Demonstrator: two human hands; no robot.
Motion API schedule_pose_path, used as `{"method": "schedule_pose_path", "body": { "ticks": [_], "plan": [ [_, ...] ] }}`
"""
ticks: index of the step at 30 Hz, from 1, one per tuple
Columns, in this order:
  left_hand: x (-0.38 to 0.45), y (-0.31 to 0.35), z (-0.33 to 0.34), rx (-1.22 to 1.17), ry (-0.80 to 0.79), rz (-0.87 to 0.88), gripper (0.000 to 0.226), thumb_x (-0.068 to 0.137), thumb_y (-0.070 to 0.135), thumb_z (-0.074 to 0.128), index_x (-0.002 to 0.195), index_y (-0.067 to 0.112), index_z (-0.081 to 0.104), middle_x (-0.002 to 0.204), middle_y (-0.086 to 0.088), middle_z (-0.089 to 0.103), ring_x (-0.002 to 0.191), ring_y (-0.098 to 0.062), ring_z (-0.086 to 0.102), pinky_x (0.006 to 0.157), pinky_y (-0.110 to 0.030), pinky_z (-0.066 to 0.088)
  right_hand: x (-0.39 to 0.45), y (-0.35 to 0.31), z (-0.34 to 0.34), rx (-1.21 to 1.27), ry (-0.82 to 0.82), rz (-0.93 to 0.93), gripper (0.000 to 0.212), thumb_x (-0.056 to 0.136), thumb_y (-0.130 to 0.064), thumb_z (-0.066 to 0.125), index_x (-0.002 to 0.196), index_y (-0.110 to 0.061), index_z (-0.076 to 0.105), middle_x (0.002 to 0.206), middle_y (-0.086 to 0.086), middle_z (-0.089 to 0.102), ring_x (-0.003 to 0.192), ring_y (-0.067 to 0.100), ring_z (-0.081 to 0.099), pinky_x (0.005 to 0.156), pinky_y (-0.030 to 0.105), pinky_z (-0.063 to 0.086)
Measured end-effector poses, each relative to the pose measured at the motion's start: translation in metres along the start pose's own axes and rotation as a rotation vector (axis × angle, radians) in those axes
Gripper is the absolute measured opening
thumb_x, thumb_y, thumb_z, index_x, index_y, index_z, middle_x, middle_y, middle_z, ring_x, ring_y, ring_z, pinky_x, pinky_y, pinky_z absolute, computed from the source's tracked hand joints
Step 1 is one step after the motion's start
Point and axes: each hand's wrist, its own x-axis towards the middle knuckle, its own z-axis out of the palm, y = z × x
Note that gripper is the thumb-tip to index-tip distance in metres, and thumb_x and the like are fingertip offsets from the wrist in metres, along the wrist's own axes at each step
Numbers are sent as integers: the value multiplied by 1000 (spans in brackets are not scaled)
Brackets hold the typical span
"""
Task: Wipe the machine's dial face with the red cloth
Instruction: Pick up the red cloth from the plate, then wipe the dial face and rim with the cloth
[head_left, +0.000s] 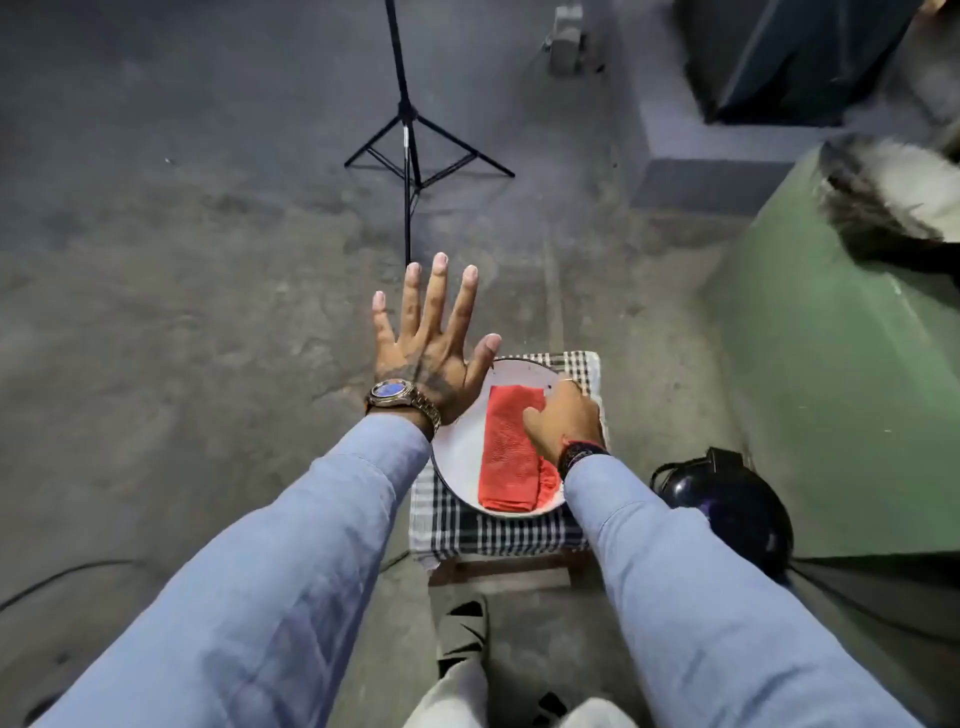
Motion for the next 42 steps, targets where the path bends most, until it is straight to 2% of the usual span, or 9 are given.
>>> {"method": "schedule_pose_path", "body": {
  "ticks": [3, 9, 13, 17, 20, 23, 26, 31, 42],
  "plan": [
    [10, -15, 34, 8, -46, -34, 82, 105, 70, 23, 176, 36, 1, 186, 0, -6, 171, -32, -5, 132, -73, 2, 29, 12, 35, 76, 2, 197, 51, 90, -25, 77, 134, -5, 61, 139, 24, 65, 127, 42, 65, 105, 42, 54],
    [20, -52, 84, -18, -61, -86, 85, 103, 72, 23, 176, 36, -1, 185, 1, -10, 171, -31, -9, 132, -71, -1, 68, 21, 84, -23, 0, 389, 112, 60, -49, 103, 145, -6, 45, 147, 24, 56, 137, 47, 55, 117, 54, 43],
    [26, -58, 91, -19, -81, -117, 84, 103, 70, 24, 176, 36, -2, 185, 0, -11, 171, -31, -10, 133, -70, -3, 82, 22, 94, 40, -67, 423, 90, 57, -44, 106, 129, -12, 62, 128, 15, 75, 123, 41, 68, 111, 50, 47],
    [38, -60, 84, -22, -83, -125, 83, 103, 70, 19, 175, 37, -5, 185, 1, -14, 171, -30, -13, 133, -69, -6, 78, 23, 88, 147, -191, 344, 59, 61, -42, 87, 115, -30, 66, 106, 2, 78, 106, 34, 73, 107, 51, 56],
    [48, -57, 69, -20, -67, -113, 83, 102, 71, 15, 174, 37, -7, 184, 1, -16, 170, -30, -14, 133, -69, -6, 68, 27, 75, 598, -290, 332, 46, 48, -27, 76, 92, -13, 76, 93, 13, 80, 87, 36, 76, 95, 56, 64],
    [56, -50, 50, -21, -19, -104, 82, 105, 69, 20, 175, 36, -6, 185, 0, -13, 171, -30, -12, 133, -70, -5, 60, 29, 53, 1159, -587, 317, 62, 68, -15, 66, 126, 4, 75, 129, 34, 72, 117, 44, 73, 103, 51, 60],
    [64, -38, 21, 4, 21, -79, 81, 105, 70, 18, 175, 37, -7, 185, 1, -13, 171, -30, -13, 133, -69, -5, 46, 22, 22, 1505, -771, 206, 64, 88, -14, 48, 149, 3, 59, 152, 28, 60, 137, 39, 65, 117, 54, 52],
    [87, -6, -61, 51, 109, 11, 82, 105, 70, 16, 175, 35, -4, 185, -1, -12, 171, -31, -11, 132, -71, -4, 13, -6, -40, 1784, -739, -157, 79, 94, -28, 40, 170, -15, 26, 175, 25, 28, 162, 48, 27, 132, 69, 4],
    [113, 156, -284, 79, 411, 260, 80, 107, 68, 18, 176, 33, -3, 185, -3, -11, 171, -33, -10, 133, -71, -1, -74, -49, -248, 1822, -636, -605, 79, 104, -62, 50, 171, -32, 22, 175, 19, 31, 161, 47, 29, 127, 77, 15]
  ]
}}
